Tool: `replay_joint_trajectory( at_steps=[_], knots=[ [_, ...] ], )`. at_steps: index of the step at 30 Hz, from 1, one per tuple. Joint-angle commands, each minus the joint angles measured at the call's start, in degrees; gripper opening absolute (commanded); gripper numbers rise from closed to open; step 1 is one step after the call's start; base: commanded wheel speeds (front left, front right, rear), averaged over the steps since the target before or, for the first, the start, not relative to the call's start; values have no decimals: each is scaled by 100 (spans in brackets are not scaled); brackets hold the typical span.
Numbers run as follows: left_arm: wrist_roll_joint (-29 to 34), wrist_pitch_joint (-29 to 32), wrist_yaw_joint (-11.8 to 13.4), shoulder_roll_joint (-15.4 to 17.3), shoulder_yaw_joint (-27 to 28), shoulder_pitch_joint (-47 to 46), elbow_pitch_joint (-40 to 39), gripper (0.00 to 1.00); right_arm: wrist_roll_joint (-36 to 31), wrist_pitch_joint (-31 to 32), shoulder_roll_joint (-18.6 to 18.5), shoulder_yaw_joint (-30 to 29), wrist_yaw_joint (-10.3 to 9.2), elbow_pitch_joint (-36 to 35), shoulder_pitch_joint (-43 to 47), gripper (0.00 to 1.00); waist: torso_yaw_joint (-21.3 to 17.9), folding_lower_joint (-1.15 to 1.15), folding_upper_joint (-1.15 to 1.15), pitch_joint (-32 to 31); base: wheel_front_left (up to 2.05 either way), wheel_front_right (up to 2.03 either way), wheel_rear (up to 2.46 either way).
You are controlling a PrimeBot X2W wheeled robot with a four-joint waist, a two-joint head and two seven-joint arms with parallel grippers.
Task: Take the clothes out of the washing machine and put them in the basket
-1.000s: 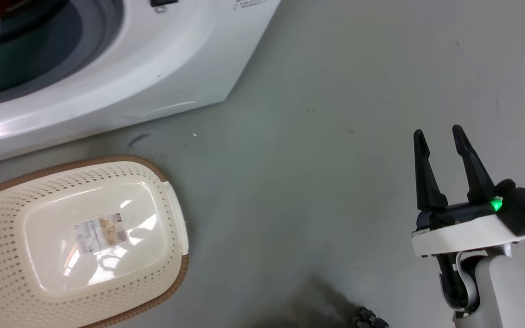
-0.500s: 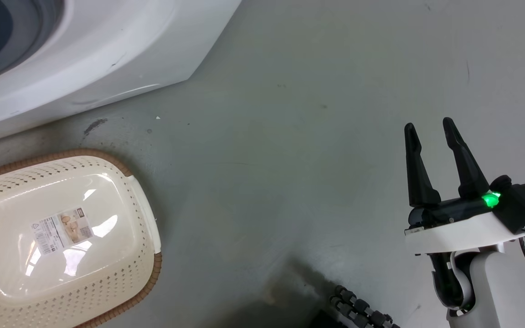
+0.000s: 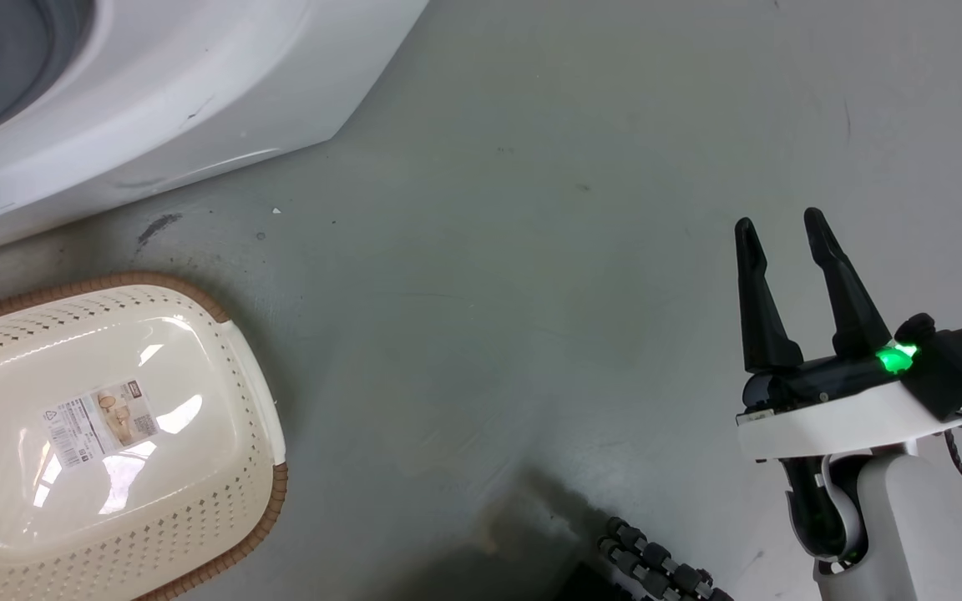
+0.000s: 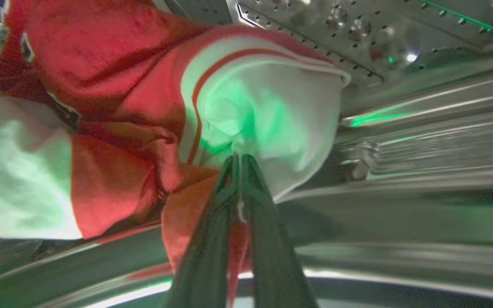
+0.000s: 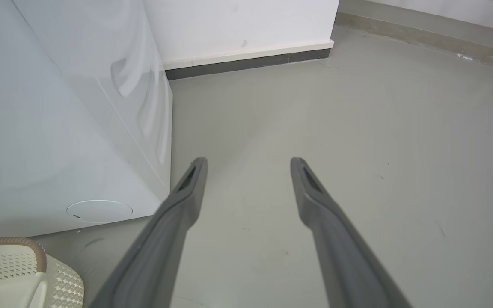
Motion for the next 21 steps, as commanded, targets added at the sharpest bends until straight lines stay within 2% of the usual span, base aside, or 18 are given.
replay_joint_trajectory(
  at_steps=[1,5,9,21],
  knots=[
    [27,-11,47,50,9,61,-77,0,78,-8,2,14,-4,-5,-107,100,1,0,0,0,0,0,0],
    [68,-254,167,95,46,157,-317,0,82,-9,2,7,-4,12,-138,100,17,0,0,-14,0,0,0],
    [110,-765,339,78,135,298,-459,0,2,-9,1,-8,-4,32,-136,100,45,0,0,-88,0,0,0],
    [148,-2968,614,-117,367,950,-306,0,-114,-9,1,-101,-4,89,-70,100,158,0,0,-420,0,0,0]
  ],
)
